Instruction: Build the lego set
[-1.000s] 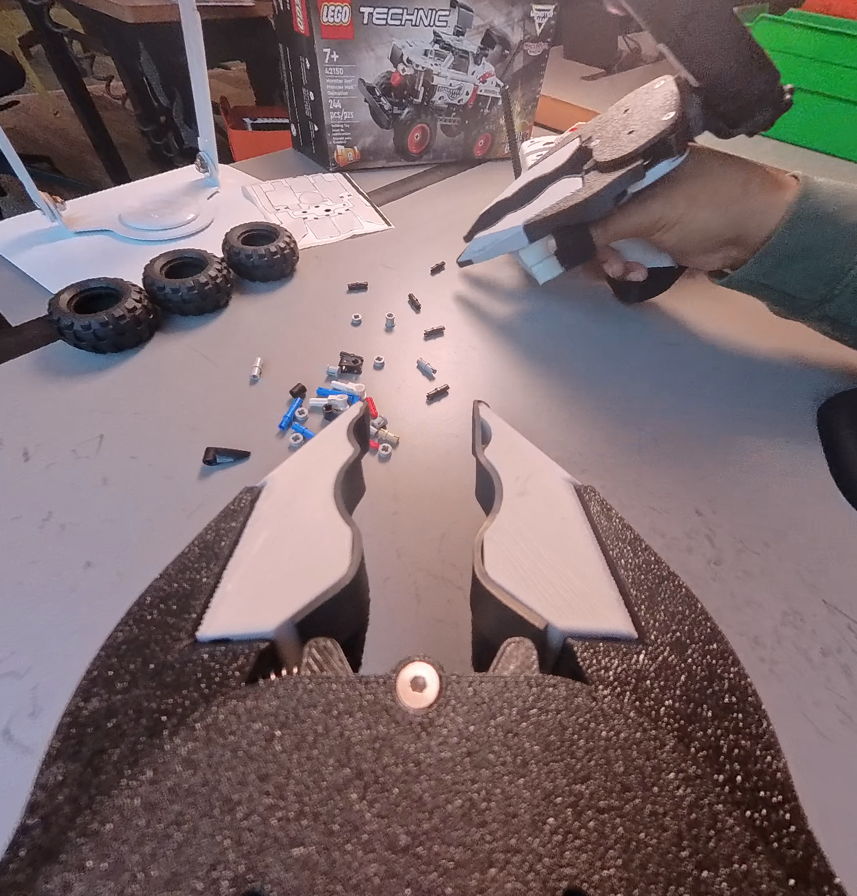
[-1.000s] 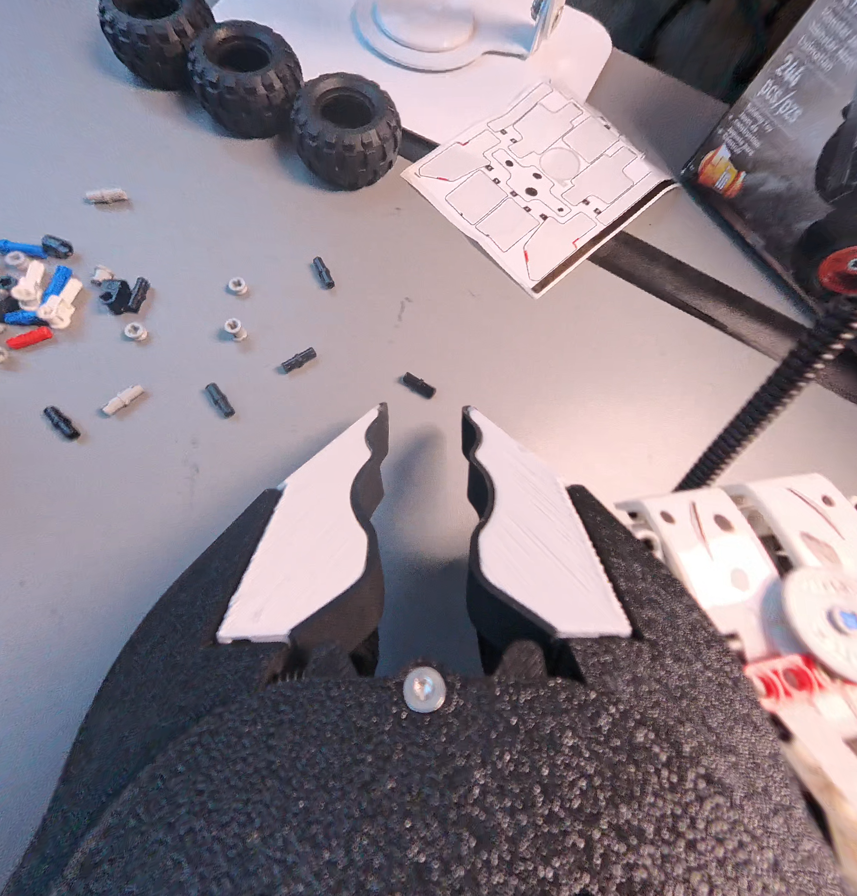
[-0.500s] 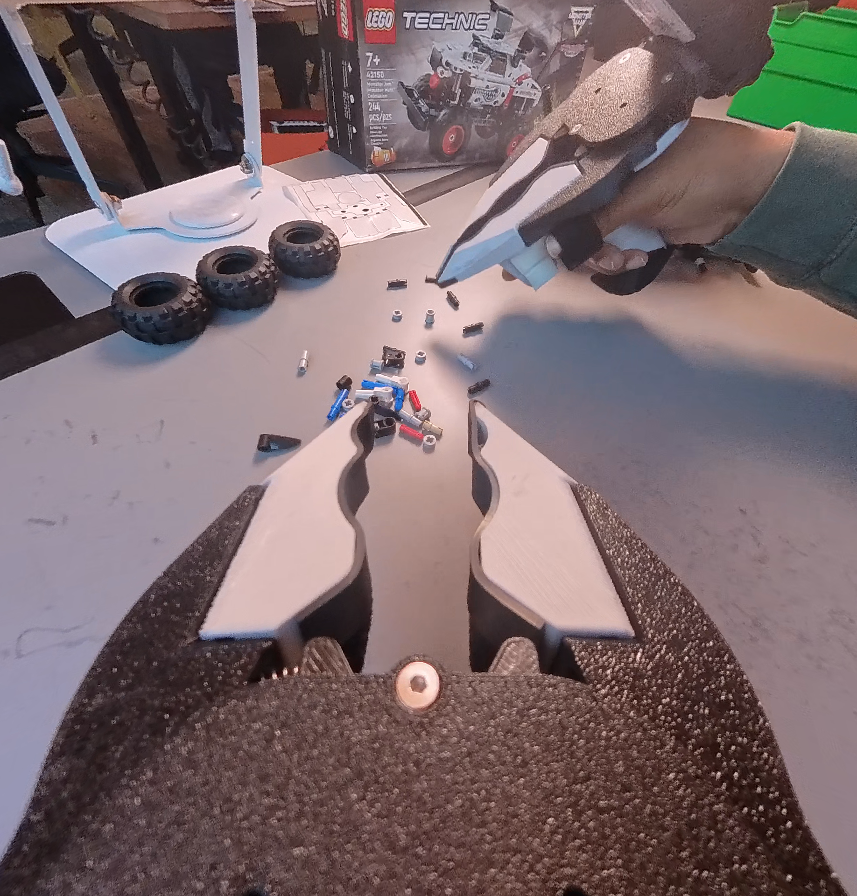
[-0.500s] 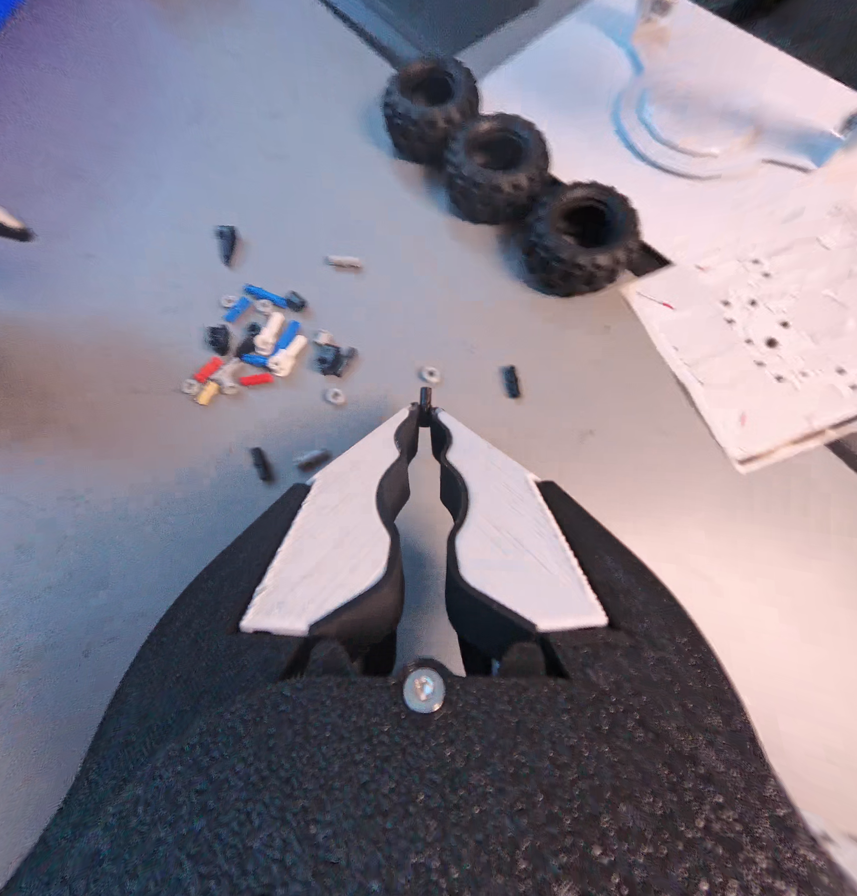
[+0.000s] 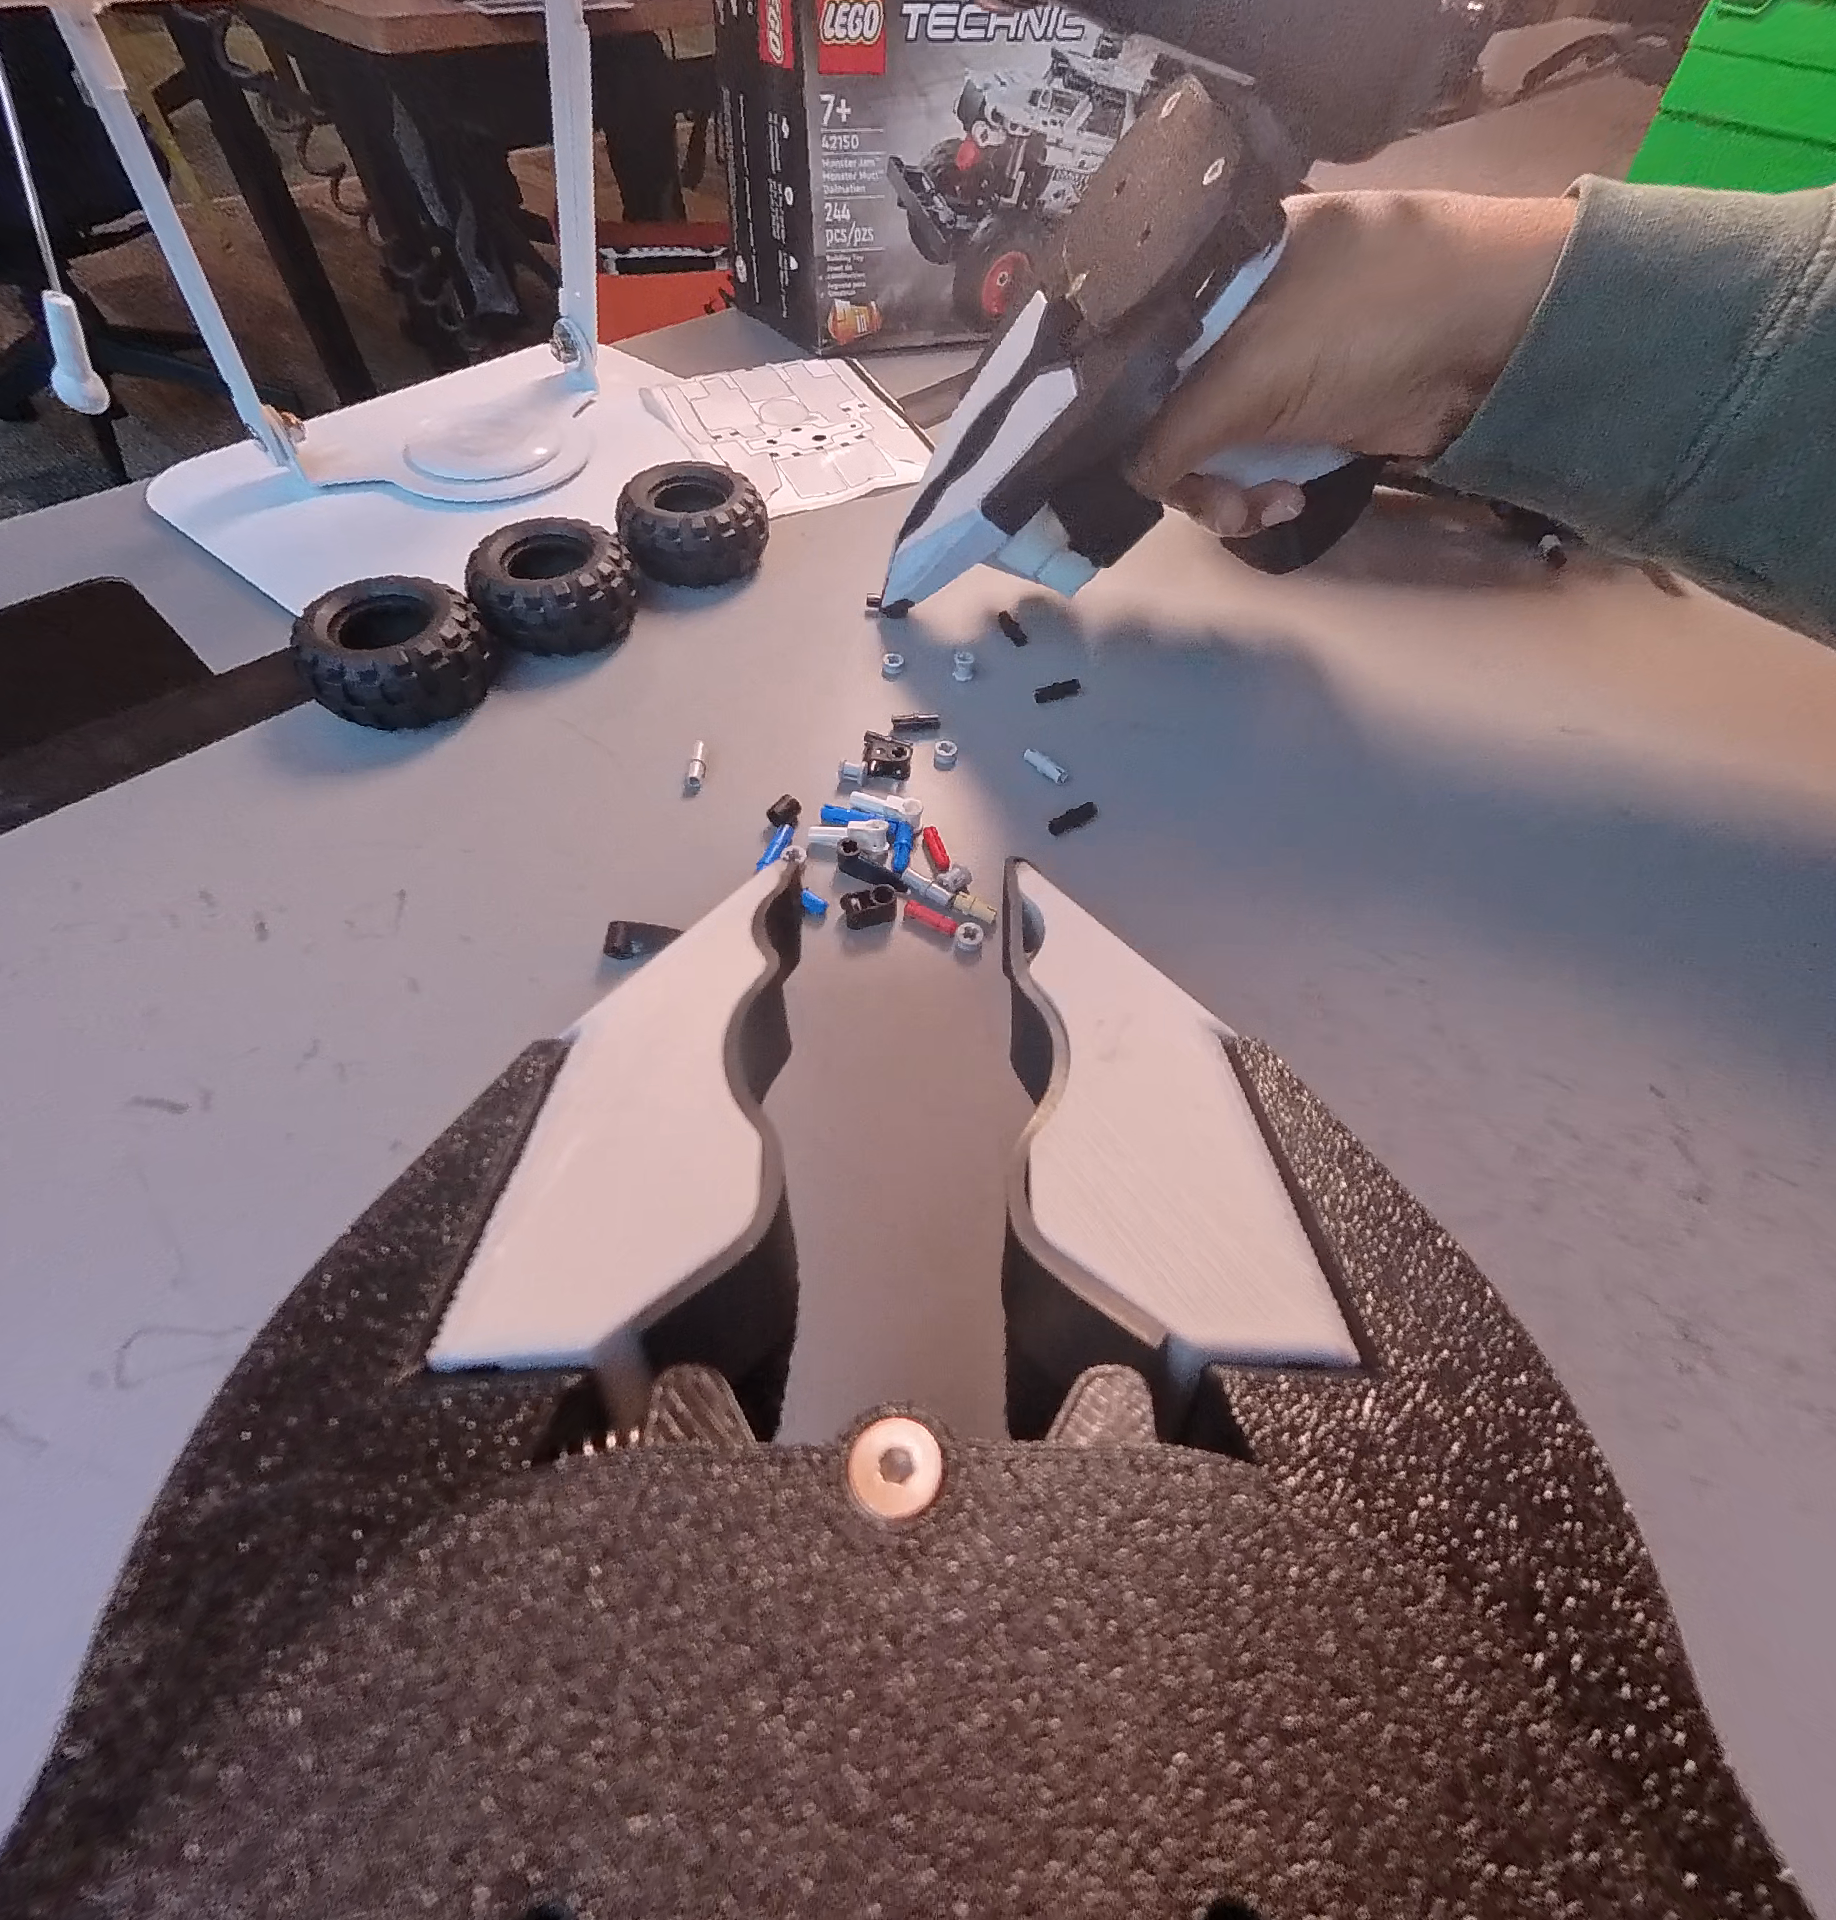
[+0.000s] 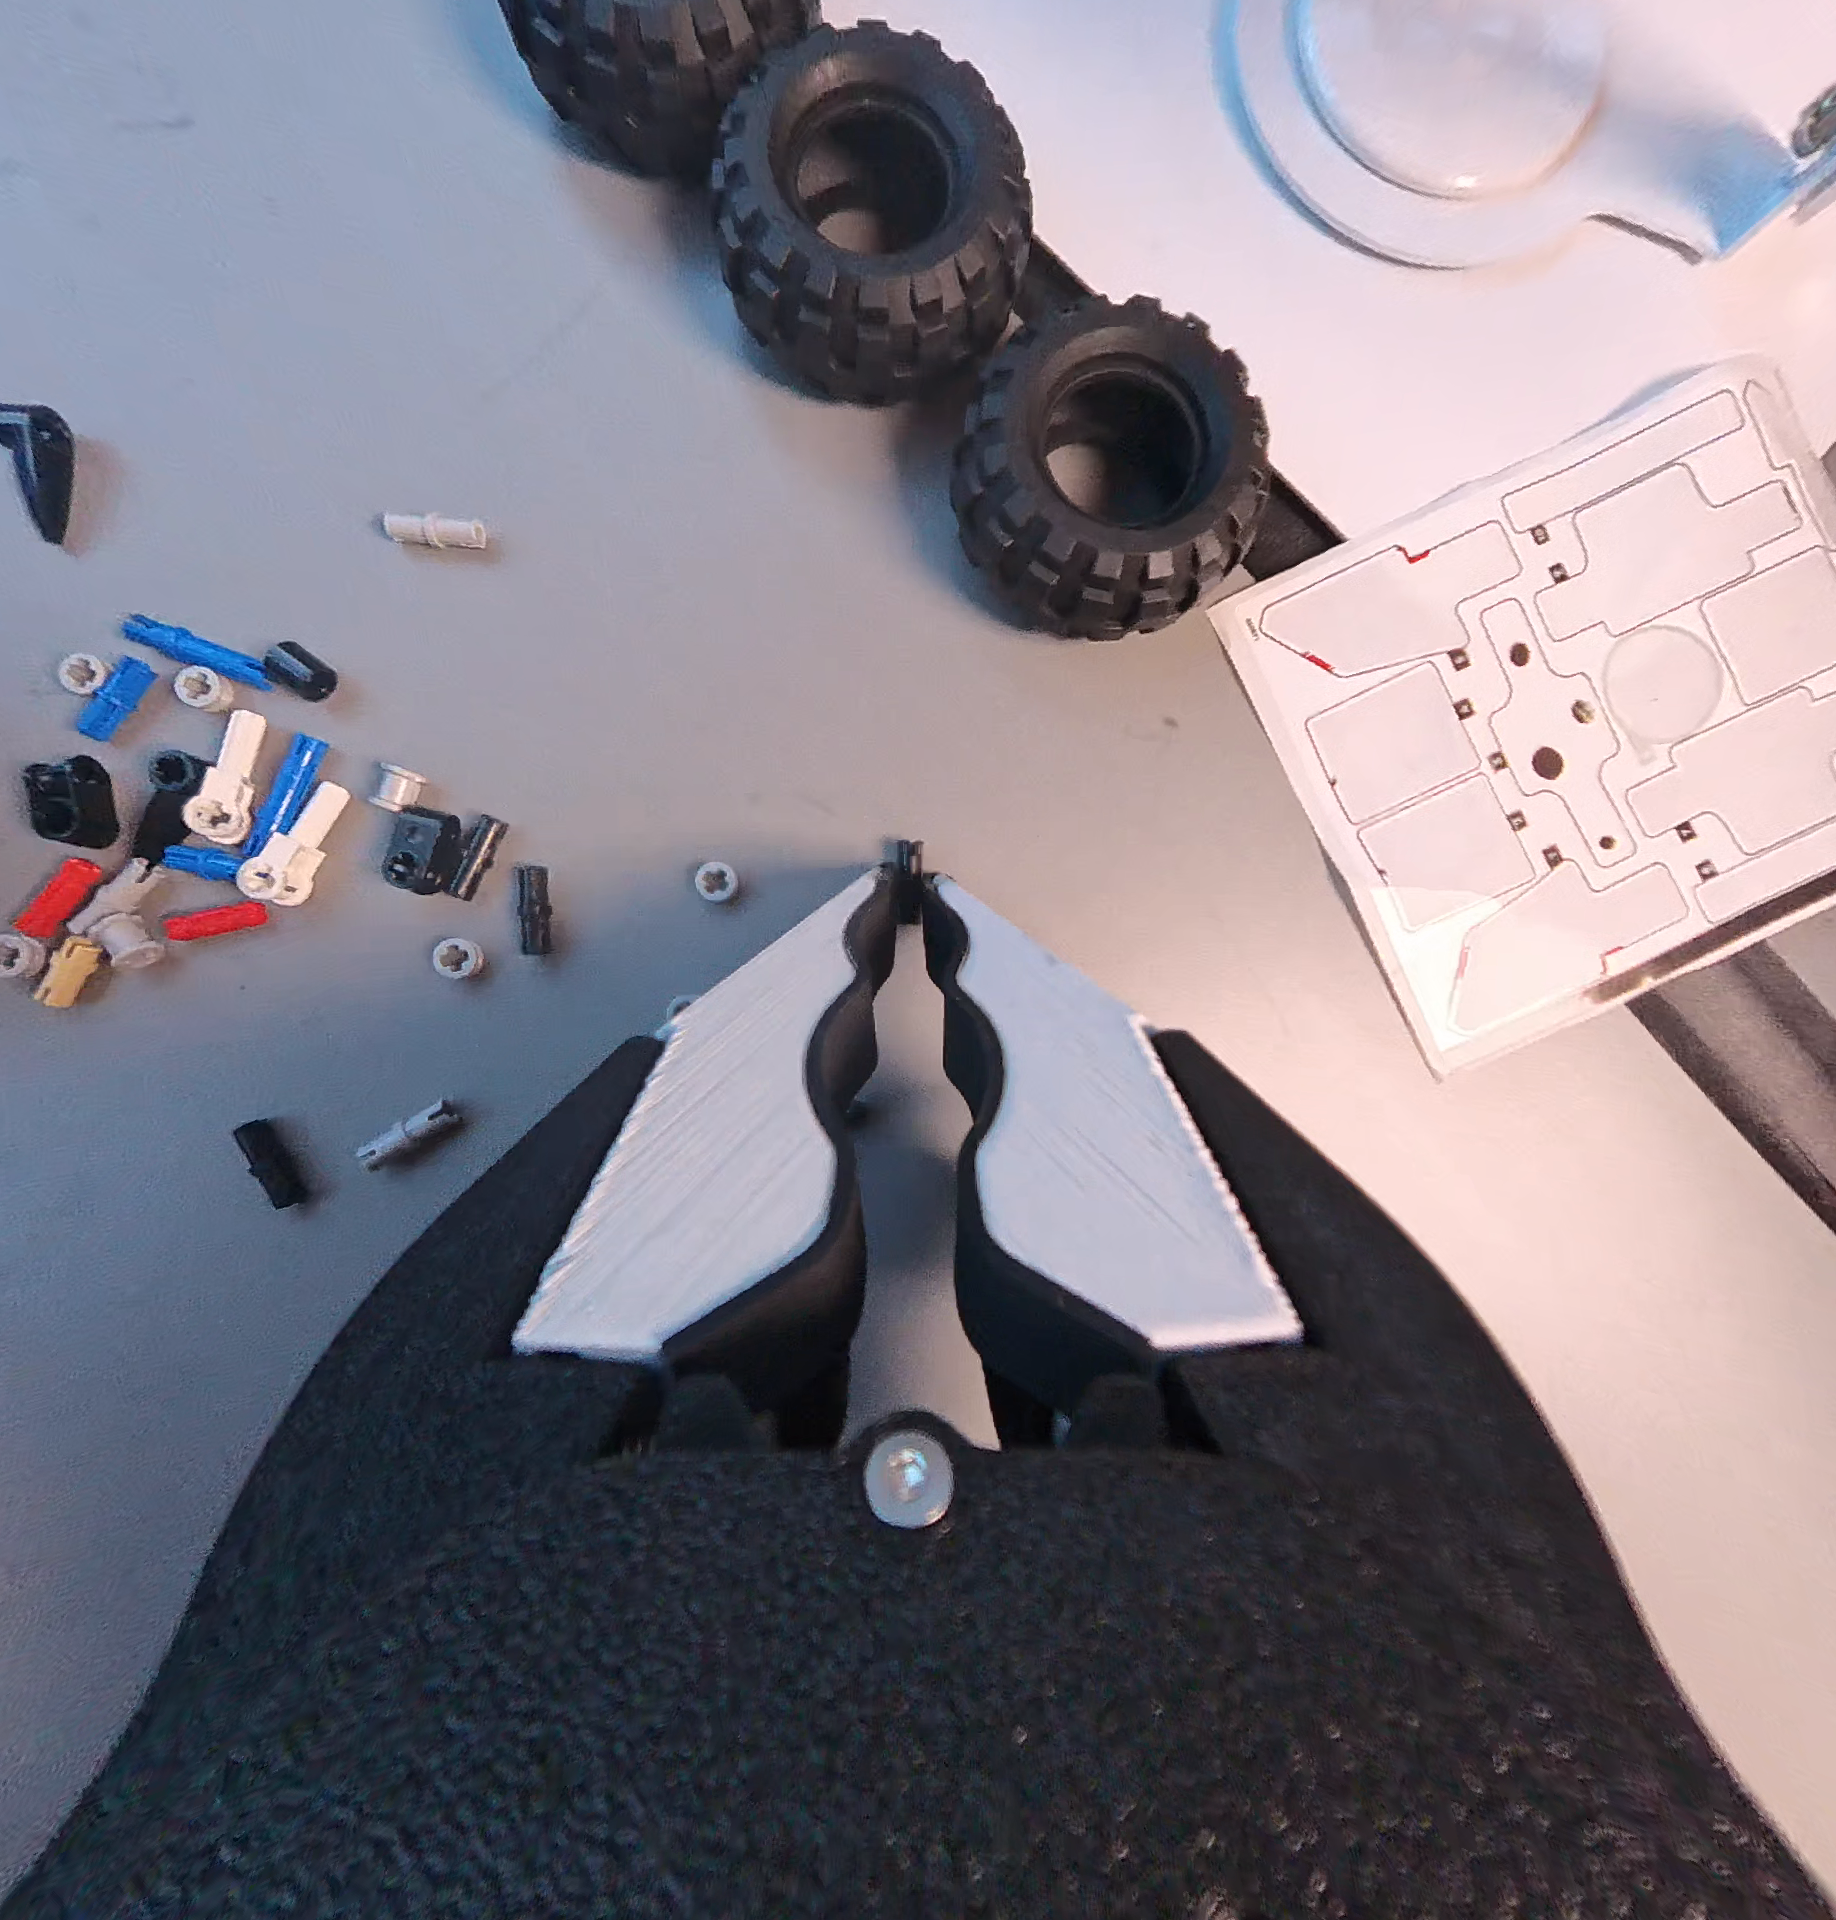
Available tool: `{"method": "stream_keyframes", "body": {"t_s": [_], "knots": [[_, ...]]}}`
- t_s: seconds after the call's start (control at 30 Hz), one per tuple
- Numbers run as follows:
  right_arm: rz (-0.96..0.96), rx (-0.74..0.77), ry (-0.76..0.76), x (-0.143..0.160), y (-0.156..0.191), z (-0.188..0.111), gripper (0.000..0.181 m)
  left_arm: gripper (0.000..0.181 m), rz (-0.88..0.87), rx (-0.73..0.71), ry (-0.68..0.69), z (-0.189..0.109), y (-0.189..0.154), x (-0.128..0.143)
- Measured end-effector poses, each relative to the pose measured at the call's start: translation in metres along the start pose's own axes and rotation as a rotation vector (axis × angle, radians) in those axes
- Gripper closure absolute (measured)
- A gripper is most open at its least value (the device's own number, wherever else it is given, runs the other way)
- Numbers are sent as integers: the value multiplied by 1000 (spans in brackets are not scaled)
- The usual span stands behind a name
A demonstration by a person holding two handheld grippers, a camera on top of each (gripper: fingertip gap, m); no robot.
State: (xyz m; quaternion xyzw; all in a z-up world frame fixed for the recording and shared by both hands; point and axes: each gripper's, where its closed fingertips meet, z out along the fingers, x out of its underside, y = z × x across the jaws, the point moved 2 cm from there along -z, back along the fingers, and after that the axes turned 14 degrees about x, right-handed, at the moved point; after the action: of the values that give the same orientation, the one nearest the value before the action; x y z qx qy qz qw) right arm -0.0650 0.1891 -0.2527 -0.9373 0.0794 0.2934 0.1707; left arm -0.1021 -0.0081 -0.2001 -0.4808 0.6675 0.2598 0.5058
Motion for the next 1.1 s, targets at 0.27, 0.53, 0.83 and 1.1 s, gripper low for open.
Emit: {"method": "stream_keyframes", "body": {"t_s": [0.27, 0.53, 0.83, 1.1], "knots": [[-162, -288, -158, -20, 88, -40, 171, 144, -44, -47, 30, -4, 16, 8], [38, -313, -460, -28, 72, -95, 159, 143, -24, -59, 99, -1, 15, 18], [47, 20, -675, 29, 70, -169, 138, 136, 34, -49, 62, 5, -5, 7], [247, 161, -573, 81, 65, -193, 105, 121, 25, -178, 79, 4, -28, -1]]}}
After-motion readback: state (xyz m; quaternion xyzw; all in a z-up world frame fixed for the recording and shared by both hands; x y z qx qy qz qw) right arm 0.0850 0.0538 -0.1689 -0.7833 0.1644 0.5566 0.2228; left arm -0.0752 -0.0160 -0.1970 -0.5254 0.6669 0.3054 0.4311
